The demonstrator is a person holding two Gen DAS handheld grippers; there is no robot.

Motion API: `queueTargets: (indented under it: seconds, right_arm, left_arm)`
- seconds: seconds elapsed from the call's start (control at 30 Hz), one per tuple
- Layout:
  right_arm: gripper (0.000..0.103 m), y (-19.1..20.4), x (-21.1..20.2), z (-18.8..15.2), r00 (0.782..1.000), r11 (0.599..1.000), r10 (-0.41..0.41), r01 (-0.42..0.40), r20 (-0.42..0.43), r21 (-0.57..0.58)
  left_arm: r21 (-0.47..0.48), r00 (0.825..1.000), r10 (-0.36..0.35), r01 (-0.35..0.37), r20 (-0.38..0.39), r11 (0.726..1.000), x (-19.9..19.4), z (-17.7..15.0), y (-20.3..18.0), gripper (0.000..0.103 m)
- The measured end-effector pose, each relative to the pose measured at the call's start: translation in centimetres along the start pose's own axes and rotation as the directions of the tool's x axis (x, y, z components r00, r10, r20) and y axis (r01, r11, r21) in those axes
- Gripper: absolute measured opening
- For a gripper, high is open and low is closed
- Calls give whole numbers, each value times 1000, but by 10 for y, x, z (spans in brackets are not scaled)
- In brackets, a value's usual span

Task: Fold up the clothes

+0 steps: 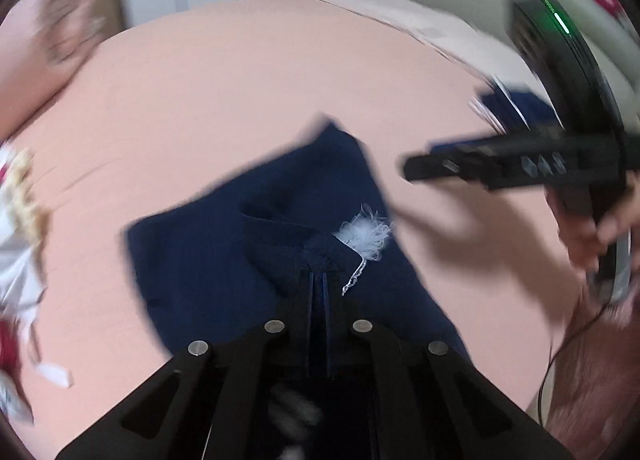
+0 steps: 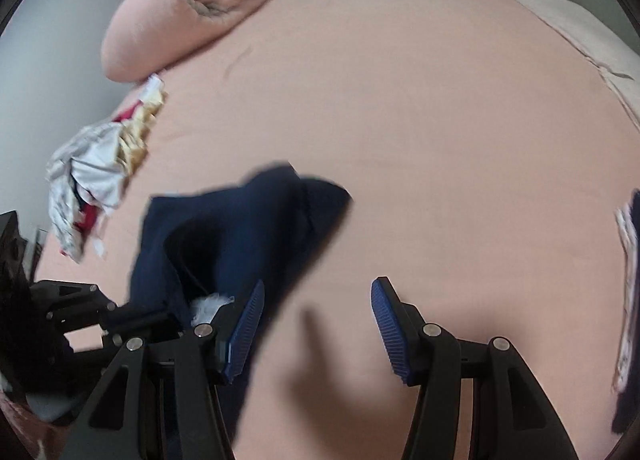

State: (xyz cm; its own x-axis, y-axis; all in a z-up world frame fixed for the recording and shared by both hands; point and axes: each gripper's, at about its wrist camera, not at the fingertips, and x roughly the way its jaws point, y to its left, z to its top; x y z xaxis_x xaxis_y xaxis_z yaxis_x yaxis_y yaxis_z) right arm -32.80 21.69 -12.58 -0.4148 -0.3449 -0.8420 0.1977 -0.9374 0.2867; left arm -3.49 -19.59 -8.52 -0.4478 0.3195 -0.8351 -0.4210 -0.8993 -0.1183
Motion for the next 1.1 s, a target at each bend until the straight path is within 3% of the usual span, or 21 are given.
queueTargets:
  seconds: [0.13, 0.17, 0.23, 0.27, 0.33, 0.43, 0.53, 0.6, 0.77, 0.9, 0.97, 1.07, 1.1]
  right_arm:
    - [56, 20, 17, 24, 999, 996, -45, 46, 20, -82]
    - [56, 24, 24, 27, 999, 995, -40, 41, 11, -95]
    - [56, 23, 50, 28, 994, 992, -79, 71, -80, -100]
    - [56, 22, 64, 29, 986, 991, -105, 92, -133, -102]
    - [55, 20, 65, 30, 984, 992, -115, 106, -133, -72]
    - [55, 26, 46, 33, 994, 994, -97, 94, -46, -64]
    - [56, 40, 38, 36, 996, 989, -87, 90, 26, -117]
    - [56, 41, 48, 38, 995, 987, -97, 95, -13, -126]
    - [56, 23, 71, 30, 986, 991, -126, 119, -112, -68]
    - [56, 18, 75, 33, 987, 993, -110, 106, -114, -46]
    - [56, 20, 66, 39, 988, 990, -135, 132, -75, -44]
    - [56, 20, 57, 52, 992, 991, -128, 128, 6, -30]
    - [56, 18, 61, 55, 991, 990, -136, 136, 3, -24]
  left_arm:
    - [-130, 997, 83, -83, -2, 988, -6, 3, 50, 4]
    - [-162, 993, 113, -117, -35, 980, -5, 2, 64, 4]
    - [-221, 980, 169, -189, -107, 957, -3, -2, 91, 4]
    - [-251, 978, 191, -207, -88, 946, -10, -5, 102, 4]
    - [-278, 982, 189, -186, -19, 942, -26, -9, 108, 5]
    - [-244, 998, 57, -50, 22, 969, -36, -14, 103, 5]
    - [-187, 997, 55, -63, -45, 980, -14, -16, 95, 9]
    - [-227, 996, 13, -32, -83, 973, 3, -17, 100, 10]
    - [-258, 995, 46, -67, -86, 964, 23, -21, 108, 9]
    - [-145, 982, 173, -183, -74, 972, 23, -13, 106, 6]
    - [-101, 962, 269, -273, -55, 957, 18, -3, 110, 6]
    - [-150, 958, 285, -281, 9, 948, 0, 5, 127, 6]
    - [-177, 971, 239, -234, 8, 956, -4, 5, 132, 6]
